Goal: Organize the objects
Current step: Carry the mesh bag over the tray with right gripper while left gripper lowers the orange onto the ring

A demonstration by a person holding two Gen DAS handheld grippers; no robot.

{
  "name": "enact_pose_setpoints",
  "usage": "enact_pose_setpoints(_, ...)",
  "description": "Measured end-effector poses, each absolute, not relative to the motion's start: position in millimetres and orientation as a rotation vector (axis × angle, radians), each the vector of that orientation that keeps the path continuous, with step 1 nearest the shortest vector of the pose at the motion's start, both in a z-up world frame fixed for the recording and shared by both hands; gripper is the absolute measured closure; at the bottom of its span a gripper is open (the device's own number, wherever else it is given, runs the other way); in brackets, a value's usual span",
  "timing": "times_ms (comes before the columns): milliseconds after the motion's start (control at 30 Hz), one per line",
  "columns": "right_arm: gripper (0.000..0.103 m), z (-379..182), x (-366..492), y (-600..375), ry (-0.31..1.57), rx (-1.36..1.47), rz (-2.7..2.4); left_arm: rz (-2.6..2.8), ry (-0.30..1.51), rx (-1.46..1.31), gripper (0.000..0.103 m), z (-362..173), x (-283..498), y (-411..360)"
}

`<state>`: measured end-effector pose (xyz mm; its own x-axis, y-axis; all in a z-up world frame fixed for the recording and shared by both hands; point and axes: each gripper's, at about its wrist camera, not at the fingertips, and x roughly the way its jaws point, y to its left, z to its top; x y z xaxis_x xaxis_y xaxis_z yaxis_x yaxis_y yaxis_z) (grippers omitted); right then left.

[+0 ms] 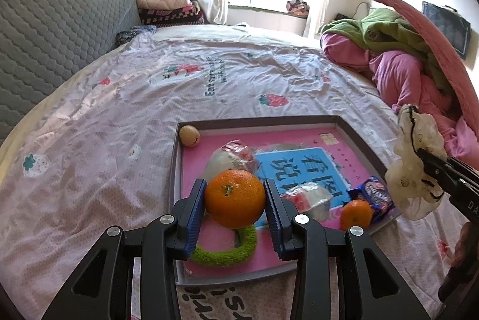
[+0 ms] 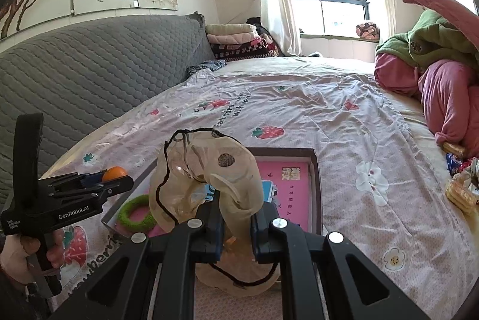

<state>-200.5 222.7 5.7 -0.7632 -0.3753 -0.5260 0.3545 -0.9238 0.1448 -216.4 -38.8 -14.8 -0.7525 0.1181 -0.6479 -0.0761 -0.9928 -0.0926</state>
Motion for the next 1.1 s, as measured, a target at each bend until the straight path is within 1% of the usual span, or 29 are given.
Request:
enact_pose_setpoints(467, 0.088, -18.1, -214.6, 223.1, -0.037, 0.920, -2.632, 2.825, -0.098, -1.194, 0.064, -46.2, -229.6, -42.1)
enact_pose_setpoints(667, 0.088, -28.7, -223.5, 224.1, -0.044, 0.977, -2.632, 2.814, -0.088, -1.211, 0.064, -53.2, -229.6, -38.4)
enact_pose_setpoints(867, 0.088, -33.9, -232.8, 229.0, -0.097, 0.987, -2.639, 2.803, -0.070, -1.219, 0.064, -57.2, -229.2, -33.9)
enact_pose_setpoints(1100, 0.088, -40.4, -239.0, 224.2, -0.085, 1.011, -2.627, 2.800, -0.062, -1.236, 0.064, -62.6, -231.1, -32.1)
